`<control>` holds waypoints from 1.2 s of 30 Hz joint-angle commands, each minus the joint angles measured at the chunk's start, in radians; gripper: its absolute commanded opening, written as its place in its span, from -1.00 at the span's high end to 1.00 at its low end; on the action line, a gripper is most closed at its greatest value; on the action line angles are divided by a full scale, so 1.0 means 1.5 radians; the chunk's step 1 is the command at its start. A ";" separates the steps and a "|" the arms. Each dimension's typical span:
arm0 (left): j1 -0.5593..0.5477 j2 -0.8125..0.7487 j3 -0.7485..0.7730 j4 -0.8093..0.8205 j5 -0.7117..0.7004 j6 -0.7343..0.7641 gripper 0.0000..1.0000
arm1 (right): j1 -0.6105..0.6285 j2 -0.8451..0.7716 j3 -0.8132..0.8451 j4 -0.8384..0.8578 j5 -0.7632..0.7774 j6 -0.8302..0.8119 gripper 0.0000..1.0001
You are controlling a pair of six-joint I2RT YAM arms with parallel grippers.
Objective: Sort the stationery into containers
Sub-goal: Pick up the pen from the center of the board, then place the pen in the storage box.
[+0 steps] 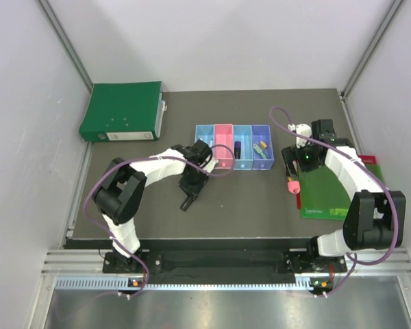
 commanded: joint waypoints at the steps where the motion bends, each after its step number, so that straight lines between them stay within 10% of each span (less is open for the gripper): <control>1: -0.007 -0.050 0.041 -0.028 0.072 0.022 1.00 | -0.009 -0.020 0.041 -0.009 -0.010 0.007 -0.99; 11: -0.004 -0.079 0.261 -0.046 0.255 0.052 1.00 | -0.030 -0.036 0.049 -0.022 -0.010 0.006 -0.99; 24: 0.017 0.118 0.480 0.265 0.297 -0.152 1.00 | -0.043 -0.054 0.036 -0.024 -0.008 0.006 -1.00; 36: 0.017 0.168 0.499 0.319 0.207 0.109 1.00 | -0.052 -0.066 0.031 -0.021 -0.009 0.001 -0.99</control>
